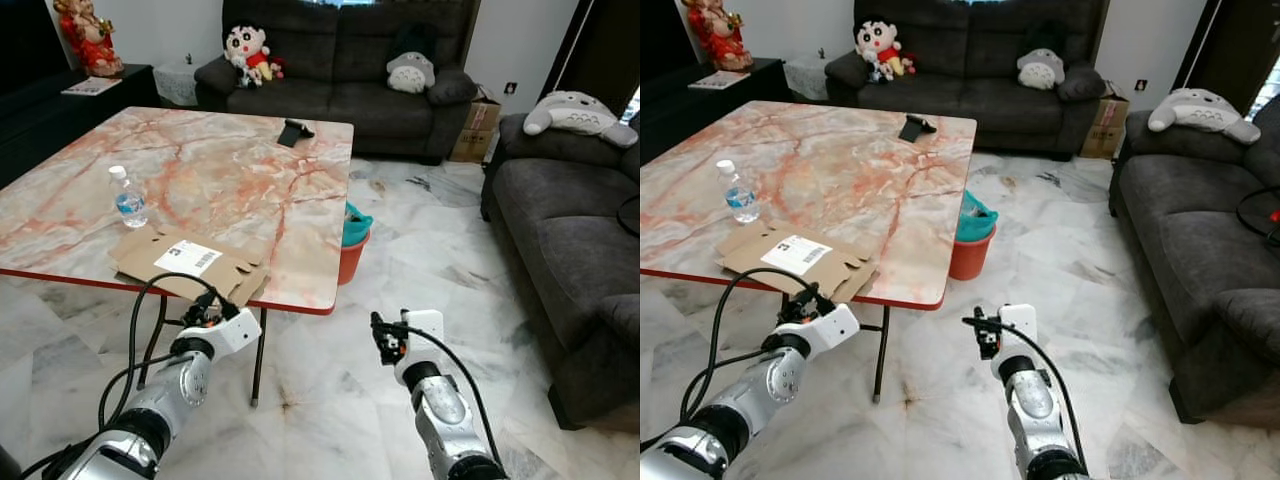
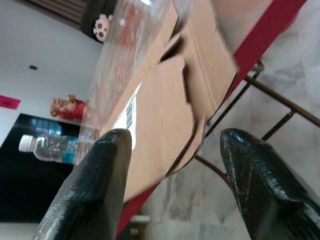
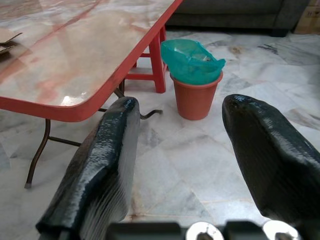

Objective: Picking trash to rubbish bin

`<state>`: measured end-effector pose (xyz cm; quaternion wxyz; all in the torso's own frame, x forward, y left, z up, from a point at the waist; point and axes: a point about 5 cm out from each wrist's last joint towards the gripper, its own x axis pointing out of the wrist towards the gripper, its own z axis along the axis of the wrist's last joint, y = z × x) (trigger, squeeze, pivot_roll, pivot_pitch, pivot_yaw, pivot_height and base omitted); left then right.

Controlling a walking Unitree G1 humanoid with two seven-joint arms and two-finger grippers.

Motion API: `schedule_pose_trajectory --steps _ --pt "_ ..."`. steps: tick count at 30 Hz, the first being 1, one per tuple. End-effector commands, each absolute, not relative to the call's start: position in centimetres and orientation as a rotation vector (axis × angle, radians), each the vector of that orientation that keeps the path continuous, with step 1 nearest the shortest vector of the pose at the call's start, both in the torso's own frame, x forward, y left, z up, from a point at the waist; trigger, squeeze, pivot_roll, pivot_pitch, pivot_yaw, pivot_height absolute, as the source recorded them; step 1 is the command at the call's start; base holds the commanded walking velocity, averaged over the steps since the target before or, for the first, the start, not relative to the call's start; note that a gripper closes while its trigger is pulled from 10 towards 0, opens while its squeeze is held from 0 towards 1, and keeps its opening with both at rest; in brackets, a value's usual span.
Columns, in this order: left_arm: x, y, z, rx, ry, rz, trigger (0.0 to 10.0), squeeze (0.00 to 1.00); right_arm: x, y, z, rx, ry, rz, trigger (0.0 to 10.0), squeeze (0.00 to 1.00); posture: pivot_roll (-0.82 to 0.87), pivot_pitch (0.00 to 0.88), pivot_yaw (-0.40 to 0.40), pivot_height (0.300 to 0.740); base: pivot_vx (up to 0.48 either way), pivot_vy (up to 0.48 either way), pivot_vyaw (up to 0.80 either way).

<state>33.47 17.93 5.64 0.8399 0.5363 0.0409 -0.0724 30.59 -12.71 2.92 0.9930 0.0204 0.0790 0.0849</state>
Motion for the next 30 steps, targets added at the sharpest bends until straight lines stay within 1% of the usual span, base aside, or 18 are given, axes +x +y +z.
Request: schedule_pose_trajectory --steps 1,12,30 --pt "34.0 18.0 6.2 1.144 0.087 -0.144 10.0 0.0 30.6 -12.7 3.0 0.039 0.153 0.168 10.0 0.0 0.13 0.0 -0.037 0.74 0.0 0.0 0.0" --pt "34.3 19.0 6.3 1.173 0.135 -0.12 10.0 0.0 30.7 -13.1 3.2 0.038 0.139 0.161 10.0 0.0 0.12 0.0 -0.036 0.74 0.0 0.0 0.0" --pt "34.9 19.6 7.0 1.213 0.159 -0.127 10.0 0.0 30.5 -13.4 3.2 0.039 0.128 0.149 10.0 0.0 0.11 0.0 -0.039 0.74 0.0 0.0 0.0"
